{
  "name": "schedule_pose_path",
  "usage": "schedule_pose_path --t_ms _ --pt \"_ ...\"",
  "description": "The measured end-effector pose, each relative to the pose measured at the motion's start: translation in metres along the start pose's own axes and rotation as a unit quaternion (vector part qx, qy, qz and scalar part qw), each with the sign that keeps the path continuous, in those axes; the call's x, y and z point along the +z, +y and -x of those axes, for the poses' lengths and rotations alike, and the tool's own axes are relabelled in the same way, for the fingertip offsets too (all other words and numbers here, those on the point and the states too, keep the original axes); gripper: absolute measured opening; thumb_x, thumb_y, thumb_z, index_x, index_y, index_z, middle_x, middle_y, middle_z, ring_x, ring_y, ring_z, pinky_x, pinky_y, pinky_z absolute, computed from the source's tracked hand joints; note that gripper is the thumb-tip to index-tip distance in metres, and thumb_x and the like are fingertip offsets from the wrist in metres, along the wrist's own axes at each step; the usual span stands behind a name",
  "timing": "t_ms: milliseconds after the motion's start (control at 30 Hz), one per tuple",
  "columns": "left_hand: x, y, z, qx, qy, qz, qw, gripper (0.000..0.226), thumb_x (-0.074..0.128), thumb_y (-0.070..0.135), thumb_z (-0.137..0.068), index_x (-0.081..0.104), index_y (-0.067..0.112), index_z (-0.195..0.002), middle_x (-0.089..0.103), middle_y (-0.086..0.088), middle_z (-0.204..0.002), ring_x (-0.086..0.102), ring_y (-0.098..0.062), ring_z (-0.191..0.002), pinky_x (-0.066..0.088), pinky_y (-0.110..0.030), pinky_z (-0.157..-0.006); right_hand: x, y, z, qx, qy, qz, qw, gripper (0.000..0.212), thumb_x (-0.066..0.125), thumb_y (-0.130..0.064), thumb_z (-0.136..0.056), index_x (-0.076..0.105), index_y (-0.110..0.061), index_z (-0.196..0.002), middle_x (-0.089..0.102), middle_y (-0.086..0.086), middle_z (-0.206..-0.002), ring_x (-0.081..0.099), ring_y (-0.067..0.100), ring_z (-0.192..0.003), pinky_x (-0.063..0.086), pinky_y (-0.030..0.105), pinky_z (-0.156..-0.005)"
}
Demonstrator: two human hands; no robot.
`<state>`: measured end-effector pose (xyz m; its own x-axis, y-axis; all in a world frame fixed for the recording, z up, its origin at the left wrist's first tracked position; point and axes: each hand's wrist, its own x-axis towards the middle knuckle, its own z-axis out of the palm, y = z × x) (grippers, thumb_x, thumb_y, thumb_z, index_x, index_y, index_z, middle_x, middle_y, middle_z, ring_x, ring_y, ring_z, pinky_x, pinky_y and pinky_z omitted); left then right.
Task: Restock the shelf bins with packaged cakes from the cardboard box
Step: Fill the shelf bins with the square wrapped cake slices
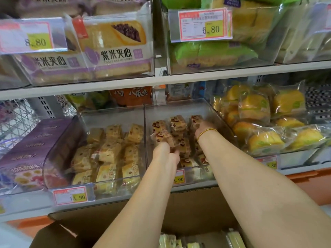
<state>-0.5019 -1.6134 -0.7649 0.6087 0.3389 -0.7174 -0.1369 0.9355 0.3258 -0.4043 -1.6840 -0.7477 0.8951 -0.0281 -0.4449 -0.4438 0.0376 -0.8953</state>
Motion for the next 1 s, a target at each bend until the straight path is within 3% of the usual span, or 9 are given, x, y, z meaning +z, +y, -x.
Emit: schedule_pose_path --t_ms 67,267,367,433,533,667,833,933,1000 --pt "0.003 0.000 0.001 0.010 0.008 -0.008 1.000 0.039 0.045 0.013 -0.099 0.044 0.009 -0.138 0.046 -0.017 -0.140 0.042 -0.036 -0.130 0.040 -0.048 -0.106 -0.005 -0.003 0.006 -0.073 0.014 0.097 0.993 0.036 0.045 -0.006 -0.099 0.044 0.000 -0.135 0.047 0.014 -0.136 0.045 0.029 -0.127 0.038 0.031 -0.104" --pt "0.002 0.006 0.011 0.047 0.007 -0.050 0.998 0.036 0.044 0.009 -0.099 0.048 0.005 -0.134 0.051 -0.019 -0.135 0.047 -0.037 -0.124 0.044 -0.049 -0.097 -0.002 0.000 0.008 0.001 -0.092 0.005 0.996 0.013 0.053 -0.013 -0.095 0.053 -0.011 -0.108 0.054 0.010 -0.116 0.052 0.024 -0.105 0.049 0.036 -0.097" --pt "-0.005 0.006 0.023 0.084 -0.033 -0.044 0.995 0.027 0.039 0.011 -0.100 0.054 0.004 -0.122 0.061 -0.015 -0.104 0.061 -0.026 -0.090 0.054 -0.036 -0.077 -0.011 0.023 0.024 -0.093 -0.159 0.115 0.976 0.037 0.061 -0.001 -0.086 0.056 -0.010 -0.121 0.060 0.011 -0.120 0.058 0.024 -0.107 0.049 0.041 -0.098" --pt "-0.013 0.009 0.036 0.103 -0.084 -0.076 0.988 0.023 0.044 0.009 -0.098 0.056 0.002 -0.116 0.058 -0.011 -0.094 0.056 -0.020 -0.077 0.054 -0.029 -0.073 -0.018 0.037 0.034 -0.053 -0.215 0.182 0.958 0.040 0.055 0.009 -0.085 0.056 0.000 -0.123 0.060 0.020 -0.123 0.062 0.027 -0.096 0.053 0.039 -0.090" --pt "-0.029 0.012 0.059 0.129 -0.142 -0.190 0.963 0.036 0.052 0.009 -0.093 0.051 0.004 -0.129 0.058 -0.016 -0.123 0.055 -0.024 -0.109 0.043 -0.034 -0.101 -0.027 0.043 0.039 0.009 -0.264 0.154 0.952 0.037 0.043 0.016 -0.085 0.055 0.006 -0.118 0.064 0.019 -0.113 0.062 0.021 -0.078 0.052 0.029 -0.077" --pt "-0.052 0.015 0.082 0.183 -0.153 -0.292 0.926 0.047 0.055 0.010 -0.093 0.044 0.003 -0.138 0.046 -0.018 -0.142 0.045 -0.028 -0.132 0.036 -0.040 -0.112 -0.024 0.036 0.058 -0.013 -0.318 0.155 0.935 0.038 0.041 0.011 -0.086 0.060 0.000 -0.117 0.067 0.011 -0.101 0.065 0.023 -0.092 0.051 0.028 -0.082" --pt "-0.096 0.023 0.105 0.250 -0.112 -0.413 0.869 0.022 0.051 0.014 -0.097 0.063 0.009 -0.114 0.069 -0.005 -0.106 0.068 -0.016 -0.098 0.056 -0.022 -0.074 -0.010 0.040 0.081 -0.073 -0.309 0.310 0.896 0.036 0.042 0.007 -0.089 0.059 0.008 -0.121 0.059 0.022 -0.123 0.053 0.024 -0.090 0.049 0.024 -0.069" --pt "-0.130 0.038 0.099 0.244 -0.075 -0.433 0.865 0.024 0.052 0.013 -0.096 0.063 0.002 -0.115 0.070 -0.002 -0.082 0.069 -0.010 -0.070 0.054 -0.019 -0.058 -0.004 0.043 0.085 -0.120 -0.285 0.390 0.867 0.044 0.044 0.009 -0.081 0.056 0.009 -0.124 0.052 0.023 -0.134 0.058 0.027 -0.107 0.052 0.037 -0.091" --pt "-0.155 0.044 0.100 0.235 -0.054 -0.468 0.850 0.020 0.054 0.014 -0.096 0.064 0.004 -0.110 0.068 -0.003 -0.077 0.065 -0.010 -0.062 0.051 -0.019 -0.054 -0.004 0.045 0.092 -0.135 -0.279 0.401 0.862 0.042 0.047 0.003 -0.085 0.056 0.006 -0.126 0.053 0.022 -0.133 0.060 0.024 -0.100 0.053 0.034 -0.089"
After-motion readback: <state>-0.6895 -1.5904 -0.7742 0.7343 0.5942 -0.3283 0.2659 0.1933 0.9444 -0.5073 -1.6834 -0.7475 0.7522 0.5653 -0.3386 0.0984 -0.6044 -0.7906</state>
